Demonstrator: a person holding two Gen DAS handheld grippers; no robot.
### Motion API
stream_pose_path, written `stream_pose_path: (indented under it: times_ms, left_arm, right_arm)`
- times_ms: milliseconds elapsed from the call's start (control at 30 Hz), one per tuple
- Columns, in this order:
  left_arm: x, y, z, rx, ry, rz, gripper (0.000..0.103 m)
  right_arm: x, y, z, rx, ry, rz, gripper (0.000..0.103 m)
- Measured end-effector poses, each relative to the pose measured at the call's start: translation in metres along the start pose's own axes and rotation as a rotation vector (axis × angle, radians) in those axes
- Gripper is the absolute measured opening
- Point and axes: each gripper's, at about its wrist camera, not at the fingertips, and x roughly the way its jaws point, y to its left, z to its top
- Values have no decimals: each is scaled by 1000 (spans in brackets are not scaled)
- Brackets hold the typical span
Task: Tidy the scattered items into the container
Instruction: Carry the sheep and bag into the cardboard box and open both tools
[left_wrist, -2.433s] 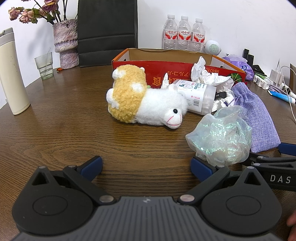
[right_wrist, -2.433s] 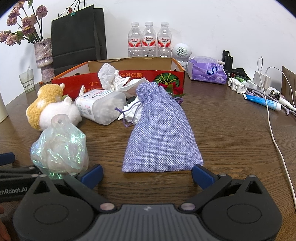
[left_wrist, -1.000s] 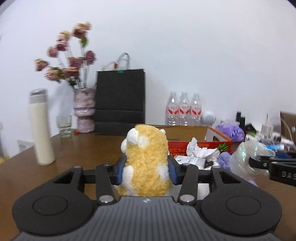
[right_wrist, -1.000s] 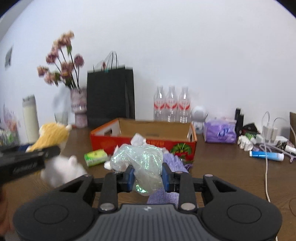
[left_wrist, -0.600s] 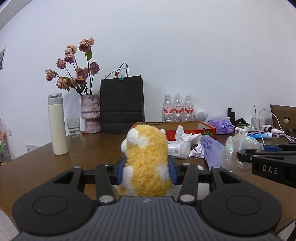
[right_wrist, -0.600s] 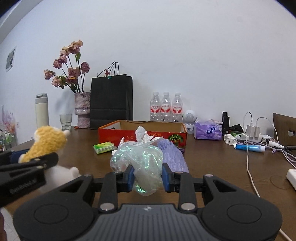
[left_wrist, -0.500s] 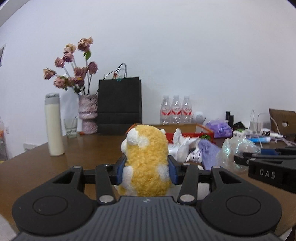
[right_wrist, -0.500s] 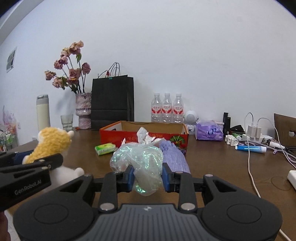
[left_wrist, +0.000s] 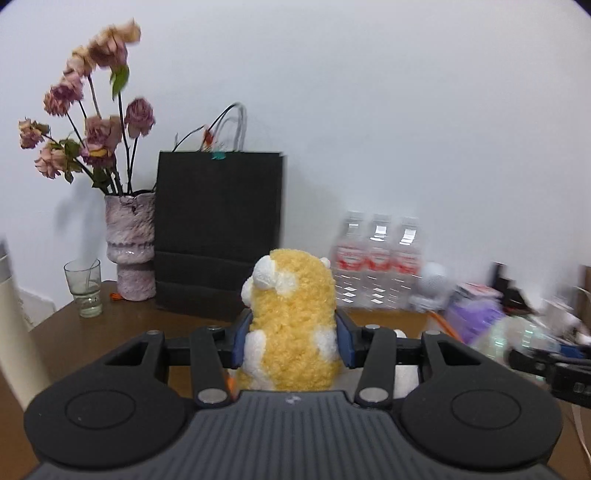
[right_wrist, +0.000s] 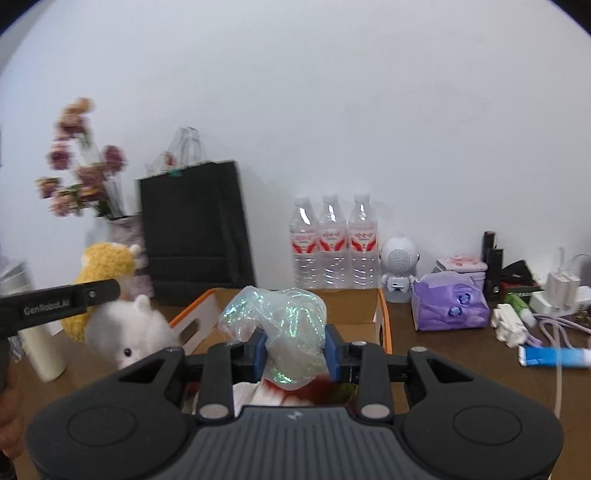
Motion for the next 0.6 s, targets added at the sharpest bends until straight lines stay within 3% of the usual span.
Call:
stream_pose_path:
  times_ms: [167, 333, 467, 600]
  left_arm:
    - [96, -9, 33, 17, 85, 82, 47]
    - [160, -9, 35, 8, 236, 45, 47]
    - [200, -13, 31, 13, 382, -15, 47]
    - [237, -17, 22, 33, 527, -13, 47]
  right_arm:
    - [90, -22, 51, 27, 83, -42, 30]
    - [155, -32, 72, 18, 150, -89, 30]
    - [209, -36, 80, 30, 333, -60, 31]
    - [259, -41, 84, 70, 506, -70, 31]
